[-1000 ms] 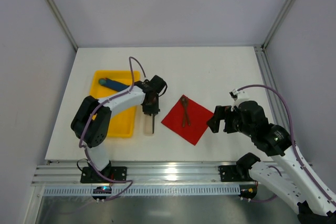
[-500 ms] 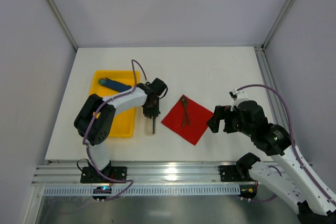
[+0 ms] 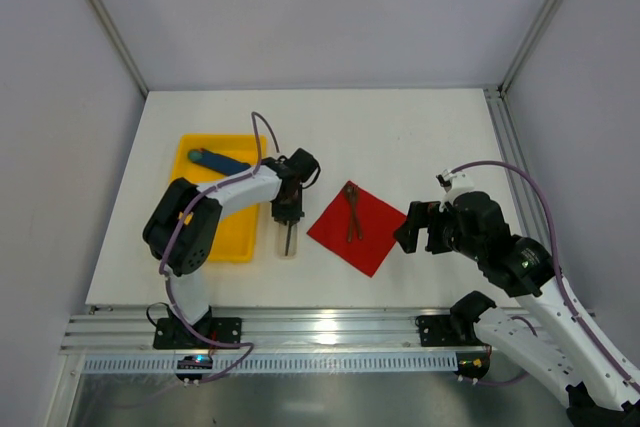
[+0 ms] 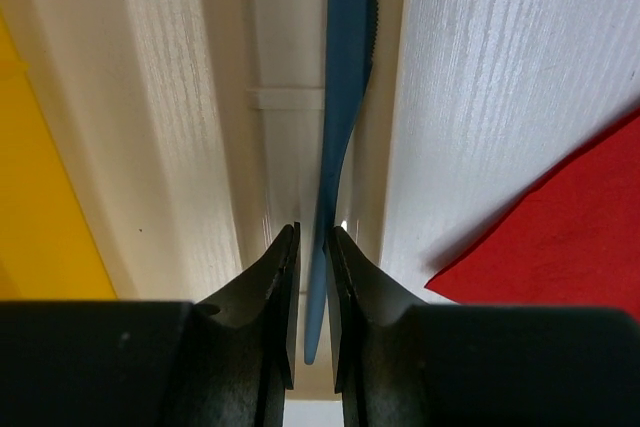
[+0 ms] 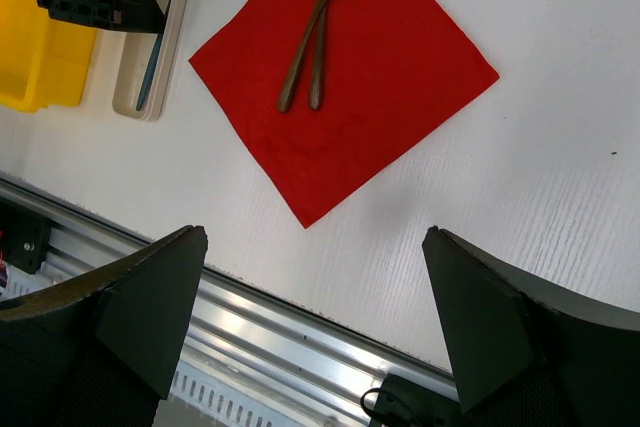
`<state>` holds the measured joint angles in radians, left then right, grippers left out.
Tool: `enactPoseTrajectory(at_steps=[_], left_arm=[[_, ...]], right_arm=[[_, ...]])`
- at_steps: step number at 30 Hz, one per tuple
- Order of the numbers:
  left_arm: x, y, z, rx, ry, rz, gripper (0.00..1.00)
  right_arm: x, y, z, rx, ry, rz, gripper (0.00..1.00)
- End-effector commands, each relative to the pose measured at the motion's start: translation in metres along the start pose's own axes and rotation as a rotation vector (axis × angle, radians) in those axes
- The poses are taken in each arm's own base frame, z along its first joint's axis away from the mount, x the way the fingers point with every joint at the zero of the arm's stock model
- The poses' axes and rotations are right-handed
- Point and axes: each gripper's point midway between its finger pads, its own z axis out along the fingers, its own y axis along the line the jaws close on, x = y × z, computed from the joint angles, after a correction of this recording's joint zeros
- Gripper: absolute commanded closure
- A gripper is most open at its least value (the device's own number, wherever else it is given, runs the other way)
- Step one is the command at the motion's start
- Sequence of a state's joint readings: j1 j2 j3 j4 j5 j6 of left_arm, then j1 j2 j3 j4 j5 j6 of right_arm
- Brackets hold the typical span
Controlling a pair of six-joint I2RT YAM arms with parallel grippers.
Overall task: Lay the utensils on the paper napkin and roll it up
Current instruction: Pick up the utensils from the container.
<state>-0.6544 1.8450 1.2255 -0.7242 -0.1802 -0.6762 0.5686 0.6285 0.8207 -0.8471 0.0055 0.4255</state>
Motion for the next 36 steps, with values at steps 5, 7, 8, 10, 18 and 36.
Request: enactPoseTrajectory(at_steps=[5,7,8,10,18,36], left_arm=[[-0.005,0.006,0.002,-0.045,-0.013,0.006,0.8],[-0.006,0.0,-0.004,-0.006,-0.017,0.004,0.79],[-0.007,-0.001,-0.005,0.004,-0.023,0.003,0.79],[-0.011,-0.003,-0.009,0.013,-0.038,0.001,0.78],[-0.016,-0.008,-0.017,0.052,-0.054,0.015,0.78],[0.003,0.003,0.007,-0.016,0.009,0.022,0.79]], right_arm=[[-0.009,0.004,-0.004,-0.011,-0.032,0.005,0.0],[-0.009,0.004,-0.004,-0.011,-0.032,0.004,0.0],[-0.009,0.005,-0.004,-0.012,-0.031,0.004,0.0],[-0.01,0.004,-0.004,-0.011,-0.034,0.005,0.0],[-0.009,0.004,-0.002,-0.01,-0.029,0.004,0.0],[-0.009,0.004,-0.002,-0.01,-0.027,-0.002,0.0]])
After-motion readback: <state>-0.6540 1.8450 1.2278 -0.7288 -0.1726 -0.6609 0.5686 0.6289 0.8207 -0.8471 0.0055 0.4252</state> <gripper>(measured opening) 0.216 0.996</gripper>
